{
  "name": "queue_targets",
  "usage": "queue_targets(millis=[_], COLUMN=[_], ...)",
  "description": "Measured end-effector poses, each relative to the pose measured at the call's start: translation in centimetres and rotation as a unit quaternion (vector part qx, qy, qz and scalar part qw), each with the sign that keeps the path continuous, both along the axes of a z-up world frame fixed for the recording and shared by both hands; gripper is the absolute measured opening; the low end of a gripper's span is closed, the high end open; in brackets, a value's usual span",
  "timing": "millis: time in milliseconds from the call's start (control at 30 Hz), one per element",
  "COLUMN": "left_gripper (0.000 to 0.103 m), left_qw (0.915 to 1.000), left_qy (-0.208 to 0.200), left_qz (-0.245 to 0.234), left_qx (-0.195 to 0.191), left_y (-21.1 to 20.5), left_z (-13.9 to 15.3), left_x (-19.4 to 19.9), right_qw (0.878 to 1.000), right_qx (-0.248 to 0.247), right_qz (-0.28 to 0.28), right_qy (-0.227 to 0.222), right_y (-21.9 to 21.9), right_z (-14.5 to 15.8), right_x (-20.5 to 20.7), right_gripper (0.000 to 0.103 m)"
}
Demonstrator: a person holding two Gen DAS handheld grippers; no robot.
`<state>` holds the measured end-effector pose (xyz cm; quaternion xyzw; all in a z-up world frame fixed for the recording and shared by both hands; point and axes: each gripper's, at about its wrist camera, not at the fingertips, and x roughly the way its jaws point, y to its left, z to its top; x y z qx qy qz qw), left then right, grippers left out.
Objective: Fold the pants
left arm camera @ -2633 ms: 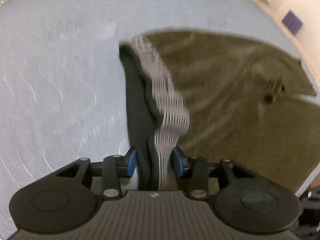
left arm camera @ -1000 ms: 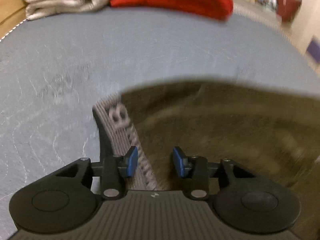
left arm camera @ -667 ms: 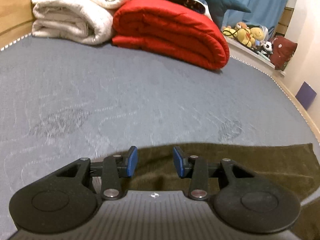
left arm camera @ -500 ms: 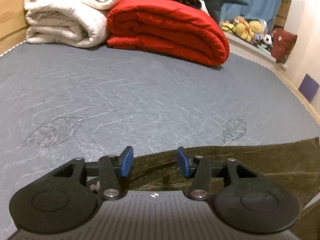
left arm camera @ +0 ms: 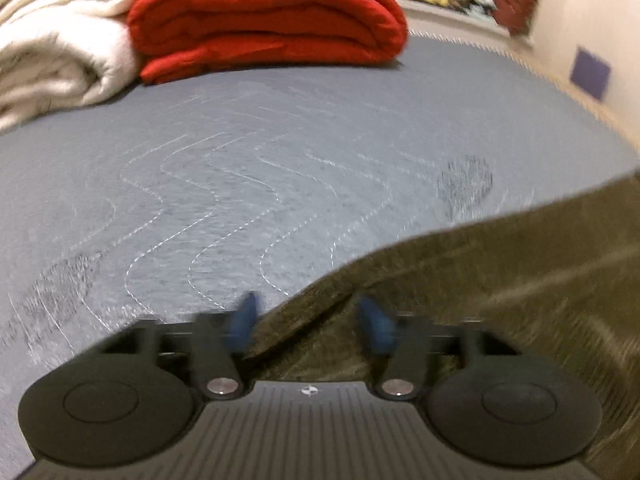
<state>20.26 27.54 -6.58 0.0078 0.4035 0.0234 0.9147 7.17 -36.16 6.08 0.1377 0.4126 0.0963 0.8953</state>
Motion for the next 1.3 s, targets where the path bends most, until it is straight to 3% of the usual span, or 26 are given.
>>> queue_targets(millis=[100, 300, 467, 600, 667, 733, 867, 1000, 1167, 1300], left_gripper=[0.011, 0.008, 0.007, 0.007, 0.007, 0.006, 0.006, 0.006, 0.007, 0.007], left_qw=[0.9998, 0.9966, 0.9912, 0.9738, 0.9627, 0.9497, 0.9341, 0.9409, 0.9351, 0.933], left_qy=[-0.003, -0.047, -0.07, -0.085, -0.081, -0.05, 0.018, 0.009, 0.009, 0.012], left_qz=[-0.01, -0.043, -0.097, -0.196, -0.25, -0.3, -0.336, -0.325, -0.338, -0.344], left_qx=[0.019, 0.052, 0.056, 0.078, 0.067, 0.074, 0.12, 0.096, 0.105, 0.103], left_y=[-0.5, -3.1, -6.2, -9.9, -11.1, -12.1, -13.1, -12.3, -13.1, -12.6], left_z=[0.5, 5.2, 10.4, 12.9, 12.6, 10.1, 4.8, 4.4, 4.2, 4.0], left_x=[-0.5, -4.7, -11.7, -20.9, -25.2, -27.9, -28.8, -27.7, -27.0, -26.6], right_qw=[1.0, 0.999, 0.995, 0.989, 0.983, 0.979, 0.973, 0.968, 0.953, 0.939], right_qx=[-0.002, -0.015, 0.006, 0.023, 0.037, 0.058, 0.093, 0.108, 0.157, 0.216], right_qz=[-0.005, -0.04, -0.095, -0.148, -0.177, -0.195, -0.211, -0.227, -0.259, -0.267], right_qy=[0.001, -0.004, -0.009, -0.017, -0.016, -0.008, 0.001, -0.001, 0.004, 0.008], right_y=[-0.7, -2.6, -4.9, -6.7, -7.7, -8.6, -9.5, -10.0, -11.8, -13.3], right_z=[0.0, -0.6, -1.4, -2.2, -3.0, -4.0, -5.7, -6.8, -9.2, -11.4], right_x=[0.0, 0.5, 1.4, 2.5, 2.7, 2.7, 3.0, 4.2, 6.3, 8.4], right_gripper=[0.062, 0.062, 0.062, 0.062, 0.062, 0.062, 0.062, 0.062, 0.061, 0.039])
